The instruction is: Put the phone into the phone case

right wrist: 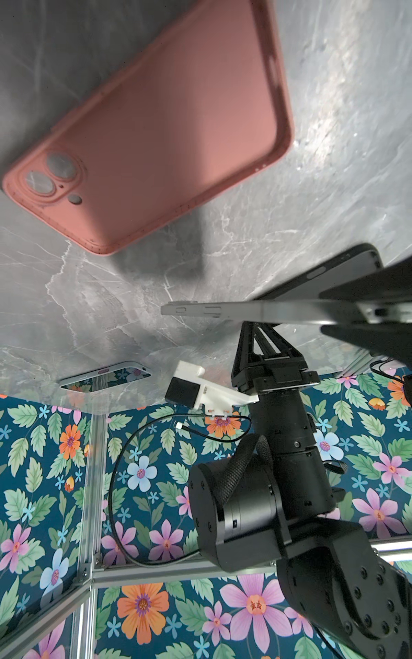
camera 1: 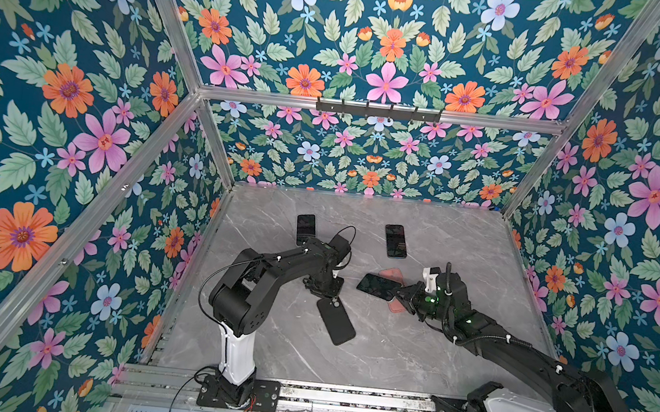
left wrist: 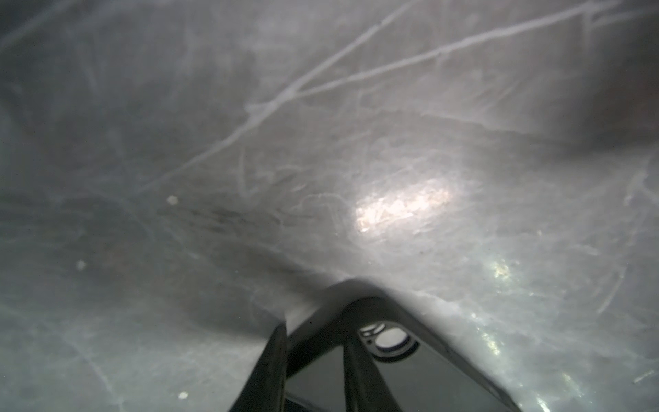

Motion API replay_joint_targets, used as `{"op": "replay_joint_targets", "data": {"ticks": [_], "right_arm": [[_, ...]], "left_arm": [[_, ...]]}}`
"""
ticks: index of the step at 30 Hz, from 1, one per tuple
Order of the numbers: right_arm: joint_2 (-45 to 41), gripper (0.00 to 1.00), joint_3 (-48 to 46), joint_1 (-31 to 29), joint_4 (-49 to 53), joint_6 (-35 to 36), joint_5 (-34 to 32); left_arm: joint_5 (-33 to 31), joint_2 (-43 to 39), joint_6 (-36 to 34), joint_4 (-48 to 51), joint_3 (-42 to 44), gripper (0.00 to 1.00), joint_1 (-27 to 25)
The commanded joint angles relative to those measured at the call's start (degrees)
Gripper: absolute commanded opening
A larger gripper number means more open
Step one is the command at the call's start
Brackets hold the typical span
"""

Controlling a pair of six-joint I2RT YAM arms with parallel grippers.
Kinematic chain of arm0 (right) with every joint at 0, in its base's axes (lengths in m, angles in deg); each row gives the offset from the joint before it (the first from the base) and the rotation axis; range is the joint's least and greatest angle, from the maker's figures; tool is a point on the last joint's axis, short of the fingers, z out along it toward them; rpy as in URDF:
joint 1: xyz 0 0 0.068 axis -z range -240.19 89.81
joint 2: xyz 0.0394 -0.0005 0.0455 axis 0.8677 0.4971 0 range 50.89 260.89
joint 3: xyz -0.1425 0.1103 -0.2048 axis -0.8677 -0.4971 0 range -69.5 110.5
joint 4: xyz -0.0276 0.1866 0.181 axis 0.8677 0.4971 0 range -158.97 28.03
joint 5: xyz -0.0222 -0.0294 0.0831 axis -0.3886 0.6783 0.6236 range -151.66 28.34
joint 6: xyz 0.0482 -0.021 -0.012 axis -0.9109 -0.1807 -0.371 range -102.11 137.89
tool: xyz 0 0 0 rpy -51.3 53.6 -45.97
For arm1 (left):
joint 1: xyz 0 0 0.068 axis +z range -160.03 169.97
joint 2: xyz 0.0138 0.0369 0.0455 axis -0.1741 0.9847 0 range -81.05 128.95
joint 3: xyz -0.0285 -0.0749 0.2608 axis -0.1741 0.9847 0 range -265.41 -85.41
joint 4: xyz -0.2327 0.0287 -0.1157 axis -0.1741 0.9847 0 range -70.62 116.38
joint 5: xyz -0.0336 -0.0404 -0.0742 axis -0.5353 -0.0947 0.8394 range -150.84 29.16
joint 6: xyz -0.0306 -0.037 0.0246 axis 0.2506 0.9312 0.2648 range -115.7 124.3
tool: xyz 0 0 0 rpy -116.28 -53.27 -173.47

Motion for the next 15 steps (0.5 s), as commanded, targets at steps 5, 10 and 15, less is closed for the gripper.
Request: {"op": "replay_joint_targets", "data": {"ticks": [5,10,15], "right_arm": [[0.0,0.0,0.6,0.0,-1.6,1.5,0.7],[0.8,0.0,1.2,0.0,-2.4,3.6,3.7],[2.0,0.0,2.0,0.0,-3.3,3.5,7.7]], "left_arm": [[-2.0,-1.4,0.2,1.2,1.5,0.25,0.0],[-3.1,-2.7,2.4,0.3,4.4,0.23,0.3],[-1.3,-4.8,5.6,-2.7,8.8,0.19,2.6]]}}
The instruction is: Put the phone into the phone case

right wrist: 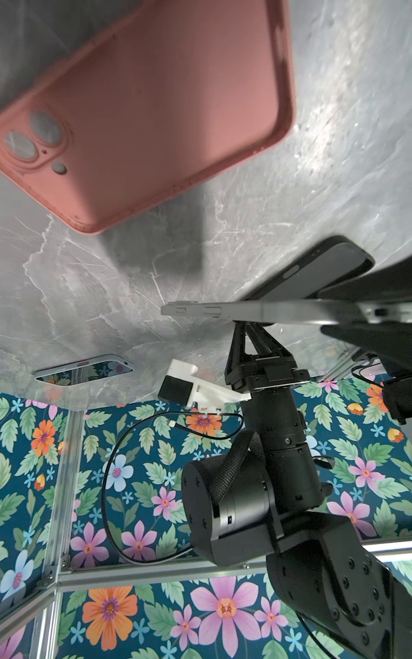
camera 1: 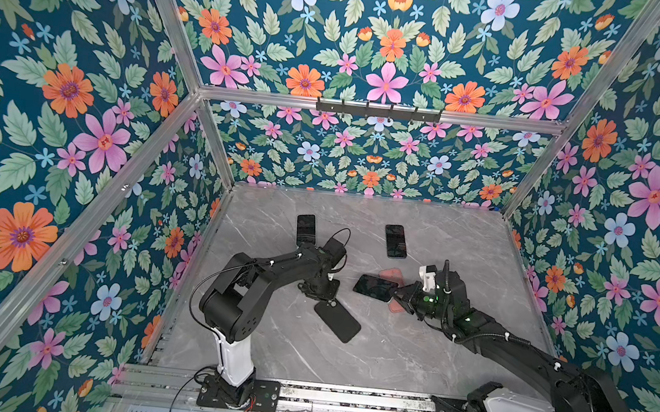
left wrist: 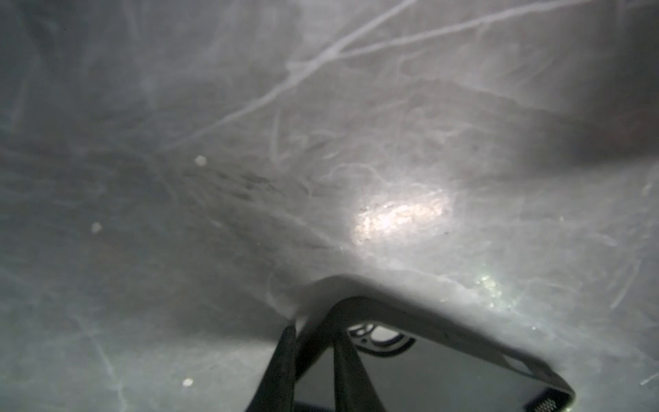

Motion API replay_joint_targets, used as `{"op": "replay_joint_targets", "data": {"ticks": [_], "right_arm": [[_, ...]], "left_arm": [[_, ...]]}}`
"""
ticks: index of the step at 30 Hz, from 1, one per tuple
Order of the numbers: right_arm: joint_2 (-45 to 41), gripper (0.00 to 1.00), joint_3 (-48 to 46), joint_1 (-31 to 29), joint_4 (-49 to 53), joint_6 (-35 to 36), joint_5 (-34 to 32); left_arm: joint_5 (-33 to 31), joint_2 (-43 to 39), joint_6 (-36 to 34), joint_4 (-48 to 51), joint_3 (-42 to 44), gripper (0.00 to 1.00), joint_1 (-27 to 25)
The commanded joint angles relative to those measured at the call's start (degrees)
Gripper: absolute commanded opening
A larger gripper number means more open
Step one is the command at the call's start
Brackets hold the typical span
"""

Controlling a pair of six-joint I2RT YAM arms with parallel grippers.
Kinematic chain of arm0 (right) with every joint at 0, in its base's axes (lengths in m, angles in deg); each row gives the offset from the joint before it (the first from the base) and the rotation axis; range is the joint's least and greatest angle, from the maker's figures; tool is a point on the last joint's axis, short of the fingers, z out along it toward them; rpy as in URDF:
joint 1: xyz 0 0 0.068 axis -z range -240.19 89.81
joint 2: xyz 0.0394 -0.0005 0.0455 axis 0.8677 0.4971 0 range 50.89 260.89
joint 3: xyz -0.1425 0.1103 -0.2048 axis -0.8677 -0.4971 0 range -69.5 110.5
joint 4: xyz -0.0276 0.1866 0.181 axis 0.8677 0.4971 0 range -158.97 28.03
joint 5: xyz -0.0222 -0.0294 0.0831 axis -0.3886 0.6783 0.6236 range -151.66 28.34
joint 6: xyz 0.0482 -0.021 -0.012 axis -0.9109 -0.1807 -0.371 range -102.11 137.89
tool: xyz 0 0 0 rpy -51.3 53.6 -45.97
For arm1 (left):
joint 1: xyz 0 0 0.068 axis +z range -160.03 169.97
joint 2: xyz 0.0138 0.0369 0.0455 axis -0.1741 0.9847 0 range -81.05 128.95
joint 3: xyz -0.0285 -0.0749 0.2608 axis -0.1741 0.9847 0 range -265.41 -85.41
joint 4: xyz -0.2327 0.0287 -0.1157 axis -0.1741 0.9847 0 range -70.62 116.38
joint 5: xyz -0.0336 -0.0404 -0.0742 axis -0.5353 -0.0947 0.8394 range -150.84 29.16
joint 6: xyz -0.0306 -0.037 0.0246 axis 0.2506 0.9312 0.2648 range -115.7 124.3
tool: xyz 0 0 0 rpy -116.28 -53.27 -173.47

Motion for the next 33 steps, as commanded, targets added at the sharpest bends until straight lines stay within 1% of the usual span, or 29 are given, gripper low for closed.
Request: {"op": "replay_joint_targets", "data": {"ticks": [1,4,6,11,14,17,19,24,27,30,33], "right_arm": [[0.6,0.0,1.1,0.0,-3.4,0.6,4.6],[1.3,0.0,1.5,0.0,-3.8,0.6,6.4],[1.7,0.0,1.6,0.0,-4.2,0.5,7.2],[3.6,0.0,2.4,-0.7,-6.7,0.1,9.4],[6.5,0.0,2.2,-2.1,-10.9,-1.9,10.1],[11.3,0.0,2.0,-3.8,-18.9,-5.2,11.8],[14.4,0.0,2.7,-4.1,-22.2,-5.6,14.0],[21.3,0.0,6.9,-3.9,-22.6,-2.5,21.4],[24.1,0.0,9.6,-3.0,-19.1,1.2,25.1],[25.7,0.0,11.0,-1.9,-18.2,3.0,28.4],[27.8,0.0,13.5,-1.6,-11.4,8.5,30.3]], "left_arm": [[-0.7,-1.1,3.0,0.5,3.0,0.18,2.0],[0.9,-3.0,5.1,-1.8,5.5,0.15,4.6],[1.4,-4.1,6.2,-2.7,6.6,0.15,6.1],[3.0,-5.7,8.0,-4.1,7.6,0.15,7.1],[5.6,-6.5,8.6,-6.0,8.8,0.2,7.7],[8.7,-8.1,9.1,-8.3,11.3,0.26,10.4],[10.3,-9.6,8.7,-9.0,12.3,0.29,11.9],[13.0,-12.2,7.9,-9.1,13.0,0.34,13.6],[14.5,-12.9,7.8,-9.6,13.5,0.35,14.0],[15.3,-12.9,7.8,-10.0,14.1,0.35,14.4],[16.5,-13.4,8.0,-10.7,14.9,0.36,15.1]]}}
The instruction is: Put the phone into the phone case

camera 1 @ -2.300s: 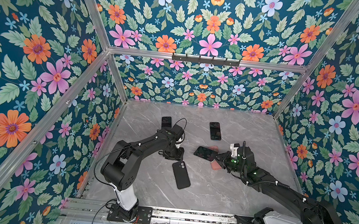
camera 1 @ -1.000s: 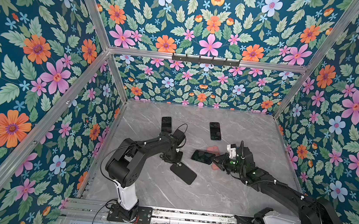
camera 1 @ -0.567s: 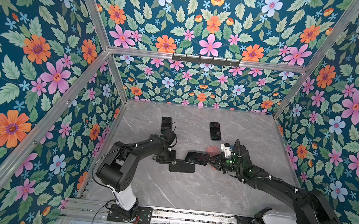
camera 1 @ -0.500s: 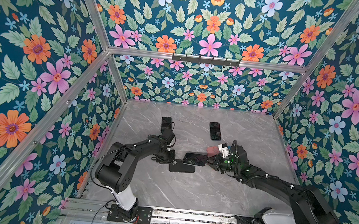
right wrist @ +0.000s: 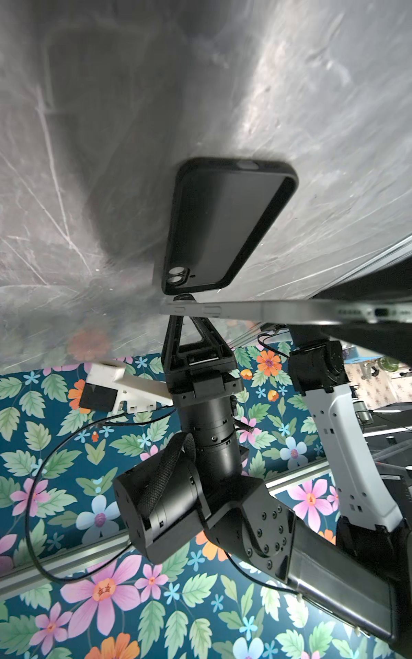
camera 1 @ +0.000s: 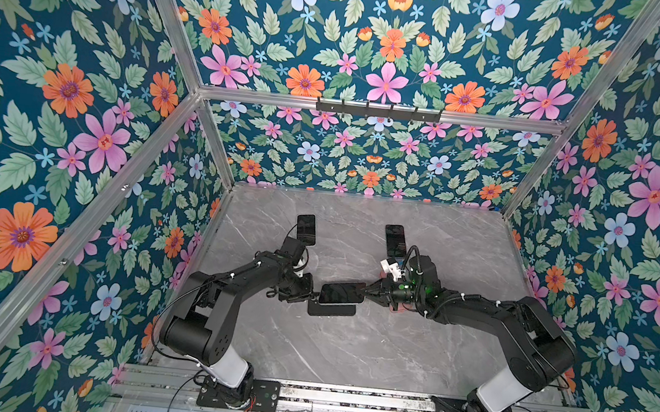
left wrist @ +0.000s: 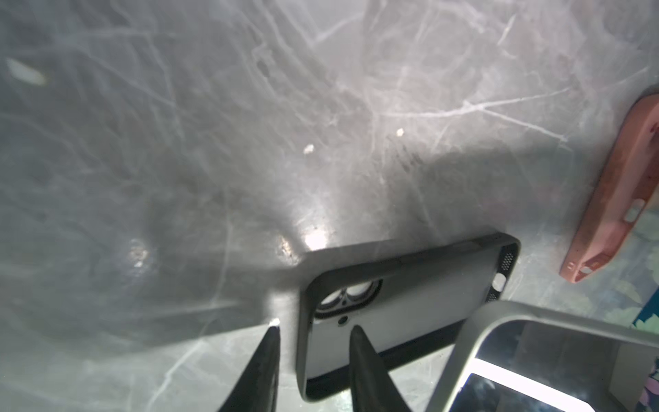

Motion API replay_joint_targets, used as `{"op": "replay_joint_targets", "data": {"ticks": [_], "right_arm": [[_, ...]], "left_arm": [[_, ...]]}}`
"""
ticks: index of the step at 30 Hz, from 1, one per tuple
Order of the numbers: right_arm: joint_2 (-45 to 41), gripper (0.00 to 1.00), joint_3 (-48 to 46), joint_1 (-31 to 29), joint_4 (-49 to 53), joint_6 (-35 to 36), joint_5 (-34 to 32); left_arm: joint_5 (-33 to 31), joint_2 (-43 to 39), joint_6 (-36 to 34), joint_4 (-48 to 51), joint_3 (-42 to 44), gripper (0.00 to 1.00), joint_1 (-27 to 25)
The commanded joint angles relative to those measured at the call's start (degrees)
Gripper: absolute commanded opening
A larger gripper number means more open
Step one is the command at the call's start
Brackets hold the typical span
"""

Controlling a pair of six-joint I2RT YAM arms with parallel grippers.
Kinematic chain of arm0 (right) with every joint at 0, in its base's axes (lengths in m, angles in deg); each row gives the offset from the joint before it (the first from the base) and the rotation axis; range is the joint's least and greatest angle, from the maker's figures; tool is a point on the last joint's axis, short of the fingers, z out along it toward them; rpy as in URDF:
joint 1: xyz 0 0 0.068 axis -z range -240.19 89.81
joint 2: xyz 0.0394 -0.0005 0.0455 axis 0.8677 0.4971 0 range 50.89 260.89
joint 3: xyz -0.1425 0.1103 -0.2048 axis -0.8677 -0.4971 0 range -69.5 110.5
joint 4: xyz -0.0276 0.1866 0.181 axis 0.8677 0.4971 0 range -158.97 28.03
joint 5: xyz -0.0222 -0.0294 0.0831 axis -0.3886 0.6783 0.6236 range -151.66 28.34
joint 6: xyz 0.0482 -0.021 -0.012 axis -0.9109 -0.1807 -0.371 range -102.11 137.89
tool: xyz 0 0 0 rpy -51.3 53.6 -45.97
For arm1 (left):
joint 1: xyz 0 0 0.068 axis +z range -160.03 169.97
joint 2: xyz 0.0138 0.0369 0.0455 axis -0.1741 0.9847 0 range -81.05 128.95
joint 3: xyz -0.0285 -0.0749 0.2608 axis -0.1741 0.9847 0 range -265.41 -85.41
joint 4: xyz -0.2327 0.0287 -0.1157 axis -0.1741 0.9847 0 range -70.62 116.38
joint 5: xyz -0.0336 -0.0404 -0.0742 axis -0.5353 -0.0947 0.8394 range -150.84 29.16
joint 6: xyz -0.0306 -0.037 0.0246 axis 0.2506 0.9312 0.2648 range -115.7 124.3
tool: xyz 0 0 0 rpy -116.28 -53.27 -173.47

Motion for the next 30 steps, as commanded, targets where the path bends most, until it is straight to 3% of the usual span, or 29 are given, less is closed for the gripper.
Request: {"op": "replay_joint_targets", "data": {"ticks": [1,10,21,30], "right_arm": [[1.4,0.0,2.5,0.4,5.8,7.6,5.6],[4.3,0.0,8.0,1.0,16.0,14.8,6.5],[9.3,0.0,11.4,1.0,15.6,15.3,7.1],[11.6,0.0,12.7,1.0,15.7,15.8,7.5]], "left_arm": [[2.4,-0.6,-0.4,-1.0,0.7,0.36,0.8],[6.6,-2.1,2.3,-5.4,4.3,0.47,5.0],[13.9,-3.5,6.0,-12.2,7.8,0.54,5.8],[15.4,-2.1,6.1,-13.9,8.3,0.54,5.8]]}}
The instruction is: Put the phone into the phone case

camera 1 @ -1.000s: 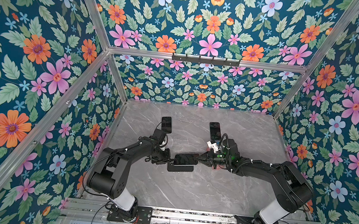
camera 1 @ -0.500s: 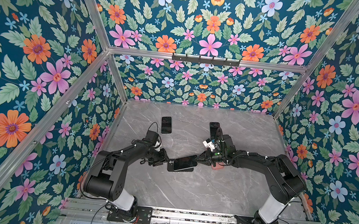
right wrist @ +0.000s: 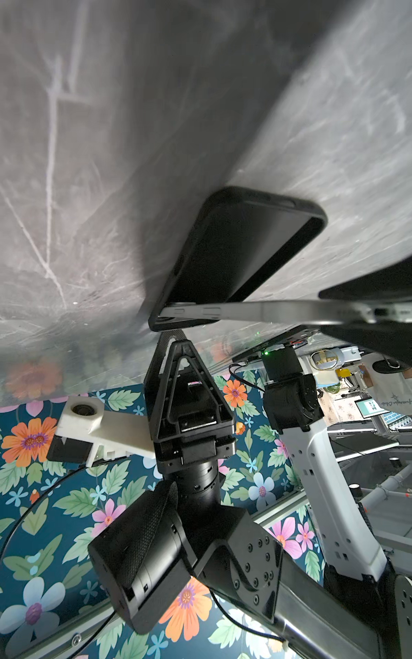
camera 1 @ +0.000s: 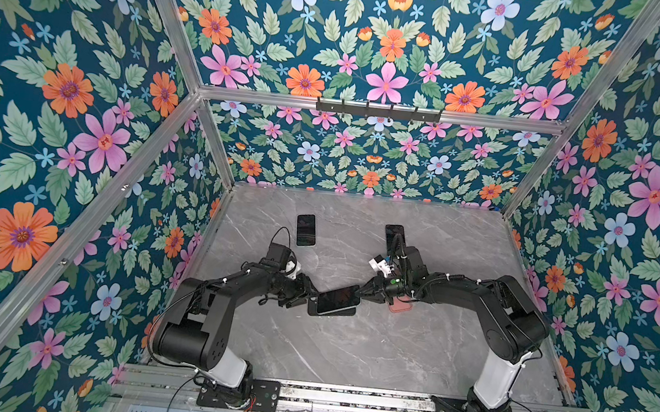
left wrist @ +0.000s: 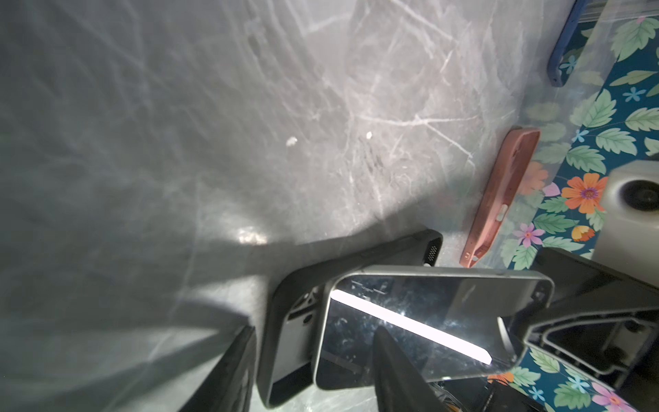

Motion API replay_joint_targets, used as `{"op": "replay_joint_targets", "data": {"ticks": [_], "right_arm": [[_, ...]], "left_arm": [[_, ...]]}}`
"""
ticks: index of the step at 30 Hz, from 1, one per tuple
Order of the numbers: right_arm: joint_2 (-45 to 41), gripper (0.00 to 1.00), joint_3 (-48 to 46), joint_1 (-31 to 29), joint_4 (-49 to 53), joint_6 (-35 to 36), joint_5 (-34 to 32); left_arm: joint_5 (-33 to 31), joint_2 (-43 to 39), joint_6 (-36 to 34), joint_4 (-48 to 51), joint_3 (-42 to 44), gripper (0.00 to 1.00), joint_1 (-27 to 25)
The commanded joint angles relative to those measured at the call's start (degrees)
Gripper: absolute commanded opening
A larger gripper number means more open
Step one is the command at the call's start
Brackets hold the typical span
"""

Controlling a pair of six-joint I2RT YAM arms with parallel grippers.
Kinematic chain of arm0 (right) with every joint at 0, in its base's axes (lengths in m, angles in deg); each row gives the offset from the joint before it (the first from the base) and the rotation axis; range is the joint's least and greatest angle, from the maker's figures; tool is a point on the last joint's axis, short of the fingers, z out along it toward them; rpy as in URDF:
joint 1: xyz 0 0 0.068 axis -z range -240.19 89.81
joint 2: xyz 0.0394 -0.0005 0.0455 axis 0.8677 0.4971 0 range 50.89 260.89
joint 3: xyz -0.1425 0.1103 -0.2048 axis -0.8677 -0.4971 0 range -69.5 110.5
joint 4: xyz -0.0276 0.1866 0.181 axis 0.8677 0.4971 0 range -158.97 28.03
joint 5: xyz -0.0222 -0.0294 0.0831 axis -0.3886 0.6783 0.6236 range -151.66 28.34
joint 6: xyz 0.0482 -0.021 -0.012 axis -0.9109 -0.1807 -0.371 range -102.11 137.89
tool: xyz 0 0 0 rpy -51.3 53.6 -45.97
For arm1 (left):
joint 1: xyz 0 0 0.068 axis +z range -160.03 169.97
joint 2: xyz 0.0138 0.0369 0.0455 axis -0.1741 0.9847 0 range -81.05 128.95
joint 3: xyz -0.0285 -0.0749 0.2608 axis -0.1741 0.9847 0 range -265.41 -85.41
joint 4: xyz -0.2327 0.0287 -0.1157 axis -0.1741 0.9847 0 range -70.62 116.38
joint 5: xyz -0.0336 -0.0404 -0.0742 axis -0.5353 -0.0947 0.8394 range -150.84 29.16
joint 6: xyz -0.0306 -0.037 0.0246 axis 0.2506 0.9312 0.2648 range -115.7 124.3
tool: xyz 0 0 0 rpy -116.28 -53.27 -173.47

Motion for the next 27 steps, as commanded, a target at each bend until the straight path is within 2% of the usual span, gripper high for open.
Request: {"op": "replay_joint_targets", "data": {"ticks": [1,27], "right_arm": [[0.7,0.0,0.5,0.0,-0.9,0.9,1.8],[5.6,0.0,3.1,0.0,5.1,7.5,-0.1]], "left_arm": [[1.2,0.2,0.0,-1.3,0.1,0.54,0.0],[2.4,1.1,-0.3,-2.4,0.4,0.54,0.0]]}}
